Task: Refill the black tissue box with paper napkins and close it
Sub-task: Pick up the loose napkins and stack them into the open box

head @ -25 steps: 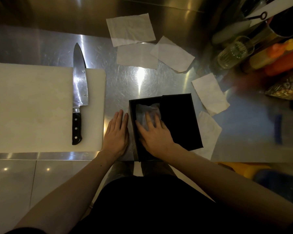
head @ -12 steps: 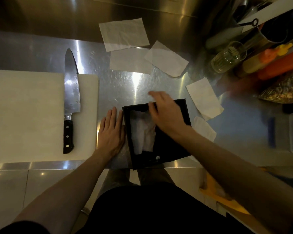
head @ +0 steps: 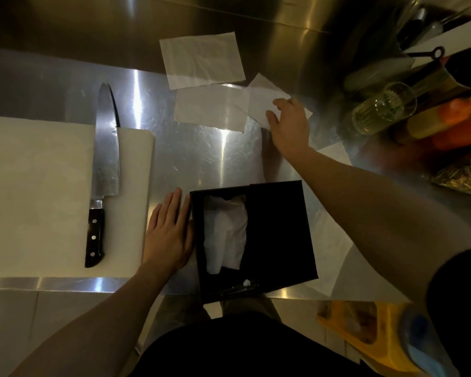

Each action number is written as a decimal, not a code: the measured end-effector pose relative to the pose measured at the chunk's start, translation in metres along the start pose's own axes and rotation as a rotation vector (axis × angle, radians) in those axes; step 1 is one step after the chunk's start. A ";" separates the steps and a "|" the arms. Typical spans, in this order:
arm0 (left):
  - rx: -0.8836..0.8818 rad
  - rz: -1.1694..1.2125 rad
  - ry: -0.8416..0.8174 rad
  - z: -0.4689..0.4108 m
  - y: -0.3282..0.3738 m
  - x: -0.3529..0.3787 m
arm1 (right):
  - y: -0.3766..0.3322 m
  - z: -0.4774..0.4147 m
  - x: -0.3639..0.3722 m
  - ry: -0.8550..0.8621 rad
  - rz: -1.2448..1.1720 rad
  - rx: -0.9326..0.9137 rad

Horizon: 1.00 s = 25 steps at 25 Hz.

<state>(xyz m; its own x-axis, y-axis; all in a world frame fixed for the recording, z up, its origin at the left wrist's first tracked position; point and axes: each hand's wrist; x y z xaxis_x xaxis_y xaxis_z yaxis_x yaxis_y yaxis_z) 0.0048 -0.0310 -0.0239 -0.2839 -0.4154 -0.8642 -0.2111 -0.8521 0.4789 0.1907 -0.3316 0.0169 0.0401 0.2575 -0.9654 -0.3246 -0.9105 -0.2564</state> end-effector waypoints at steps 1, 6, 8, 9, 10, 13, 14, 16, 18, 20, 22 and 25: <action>0.001 -0.006 0.003 -0.001 0.001 0.000 | 0.001 -0.010 0.002 0.014 -0.015 0.025; -0.014 -0.025 0.005 -0.003 0.003 -0.002 | 0.009 -0.044 0.014 -0.004 0.021 0.039; -0.010 -0.032 0.000 -0.003 0.003 -0.005 | 0.011 -0.045 0.019 0.002 0.061 0.012; -0.010 -0.037 -0.004 -0.004 0.003 -0.005 | 0.011 -0.047 0.022 -0.003 0.069 0.004; -0.012 -0.041 -0.004 -0.005 0.004 -0.006 | 0.011 -0.048 0.023 -0.018 0.073 -0.002; -0.021 -0.042 -0.006 -0.005 0.003 -0.008 | 0.006 -0.040 0.018 -0.025 0.020 0.023; -0.023 -0.042 -0.009 -0.006 0.003 -0.008 | 0.003 -0.033 0.011 -0.004 -0.047 0.060; -0.027 -0.036 -0.016 -0.007 0.003 -0.008 | -0.002 -0.009 -0.007 0.064 -0.212 0.106; -0.029 -0.033 -0.019 -0.007 0.004 -0.007 | -0.007 0.028 -0.030 0.136 -0.322 0.080; -0.031 -0.022 -0.014 -0.006 0.003 -0.006 | -0.010 0.071 -0.053 0.168 -0.391 0.027; -0.028 -0.005 -0.006 -0.004 0.003 -0.005 | -0.017 0.121 -0.072 0.172 -0.433 0.011; -0.007 0.005 0.003 -0.003 0.000 -0.001 | -0.030 0.188 -0.083 0.104 -0.497 0.055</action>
<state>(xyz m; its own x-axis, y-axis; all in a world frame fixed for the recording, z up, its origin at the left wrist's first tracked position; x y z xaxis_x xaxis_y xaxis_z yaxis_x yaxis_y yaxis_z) 0.0082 -0.0314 -0.0238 -0.2820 -0.4204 -0.8624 -0.2032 -0.8523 0.4819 0.0190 -0.2648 0.1137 0.2955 0.6187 -0.7279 -0.2915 -0.6672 -0.6855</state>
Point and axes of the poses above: each hand's wrist, its own z-axis away from the middle knuckle, its own x-axis out of the palm, y = z × x, and after that the axes turned 8 degrees about z, right-handed
